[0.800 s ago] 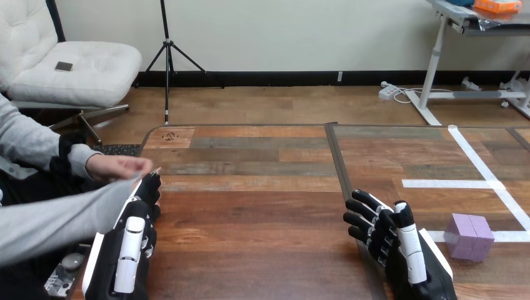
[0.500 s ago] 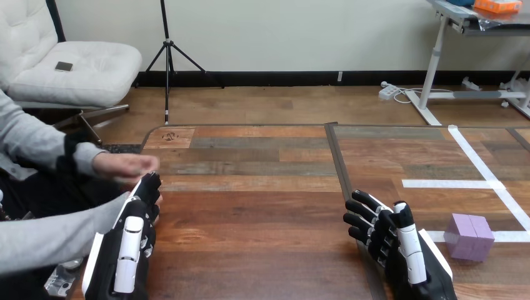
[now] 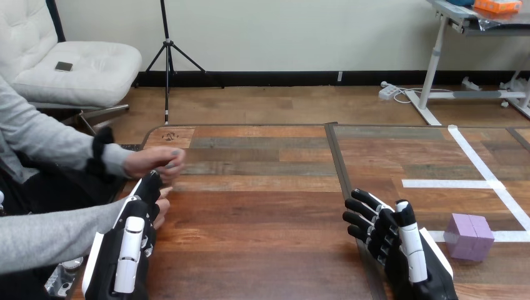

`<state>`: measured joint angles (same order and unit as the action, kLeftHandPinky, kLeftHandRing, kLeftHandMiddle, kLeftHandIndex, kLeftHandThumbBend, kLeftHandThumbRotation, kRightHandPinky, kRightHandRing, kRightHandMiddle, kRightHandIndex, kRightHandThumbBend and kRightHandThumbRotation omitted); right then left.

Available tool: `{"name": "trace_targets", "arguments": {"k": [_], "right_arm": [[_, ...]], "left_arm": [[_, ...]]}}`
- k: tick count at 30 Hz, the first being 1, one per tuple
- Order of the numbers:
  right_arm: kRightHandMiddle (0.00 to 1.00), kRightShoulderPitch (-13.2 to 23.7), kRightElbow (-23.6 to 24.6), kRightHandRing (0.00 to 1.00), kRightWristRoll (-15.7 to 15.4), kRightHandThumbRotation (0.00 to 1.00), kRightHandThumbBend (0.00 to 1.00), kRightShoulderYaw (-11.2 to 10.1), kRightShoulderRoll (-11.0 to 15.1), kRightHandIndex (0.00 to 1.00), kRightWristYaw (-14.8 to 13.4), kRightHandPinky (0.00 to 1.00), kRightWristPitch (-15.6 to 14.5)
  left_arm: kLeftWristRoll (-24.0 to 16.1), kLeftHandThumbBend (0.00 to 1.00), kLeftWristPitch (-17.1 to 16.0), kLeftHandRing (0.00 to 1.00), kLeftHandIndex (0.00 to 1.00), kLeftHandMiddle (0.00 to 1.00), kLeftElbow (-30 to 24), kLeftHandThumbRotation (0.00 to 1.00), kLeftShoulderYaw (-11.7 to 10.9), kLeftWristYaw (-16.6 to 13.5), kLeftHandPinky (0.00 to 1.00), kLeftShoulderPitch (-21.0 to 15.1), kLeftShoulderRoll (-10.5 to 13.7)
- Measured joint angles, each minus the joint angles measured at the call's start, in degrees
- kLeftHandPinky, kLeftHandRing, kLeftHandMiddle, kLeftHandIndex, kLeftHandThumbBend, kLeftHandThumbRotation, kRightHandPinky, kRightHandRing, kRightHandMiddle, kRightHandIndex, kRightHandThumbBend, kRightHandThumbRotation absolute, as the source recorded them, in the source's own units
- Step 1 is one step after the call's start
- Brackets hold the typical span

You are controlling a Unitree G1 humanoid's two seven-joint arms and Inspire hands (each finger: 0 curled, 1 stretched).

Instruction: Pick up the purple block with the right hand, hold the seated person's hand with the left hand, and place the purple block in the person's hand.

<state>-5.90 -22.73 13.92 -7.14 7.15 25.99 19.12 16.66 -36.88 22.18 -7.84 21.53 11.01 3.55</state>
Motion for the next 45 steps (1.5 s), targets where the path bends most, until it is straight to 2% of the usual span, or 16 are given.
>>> {"name": "trace_targets", "arguments": {"k": [9,16,21,33,38,45], "right_arm": [[0.87,2.09,-0.18,0.86,-0.03,1.00,0.80,-0.65,0.16,0.86,-0.34,0.86,0.00],[0.85,4.83,-0.30,0.85,-0.09,1.00,0.83,-1.21,0.60,0.85,-0.97,0.83,-0.03],[0.85,7.47,-0.86,0.85,-0.12,1.00,0.81,-1.79,1.26,0.86,-1.39,0.82,0.00],[0.84,14.76,-4.74,0.84,-0.17,1.00,0.79,-3.27,5.02,0.84,-1.18,0.80,0.71],[0.82,17.80,-7.08,0.82,-0.77,1.00,0.80,-4.24,6.84,0.82,-2.29,0.78,1.64],[0.79,22.43,-13.11,0.78,-2.92,1.00,0.78,-5.62,10.07,0.79,-5.11,0.71,5.84]], "left_arm": [[0.00,0.54,0.00,0.99,0.91,0.95,0.01,0.91,0.01,-0.07,1.00,0.00,-0.01],[0.17,0.55,0.00,0.99,0.92,0.95,0.03,0.91,0.01,0.10,1.00,0.05,-0.01],[0.20,0.55,0.00,0.99,0.92,0.95,0.05,0.91,0.02,0.11,1.00,0.09,-0.01],[0.38,0.51,0.01,1.00,0.92,0.96,0.05,0.93,0.03,0.21,1.00,0.19,-0.01],[0.72,0.50,0.01,1.00,0.92,0.96,0.05,0.93,0.04,0.52,1.00,0.19,-0.05],[0.69,0.51,0.00,0.98,0.91,0.94,0.04,0.94,0.02,0.62,1.00,0.21,-0.06]]}}
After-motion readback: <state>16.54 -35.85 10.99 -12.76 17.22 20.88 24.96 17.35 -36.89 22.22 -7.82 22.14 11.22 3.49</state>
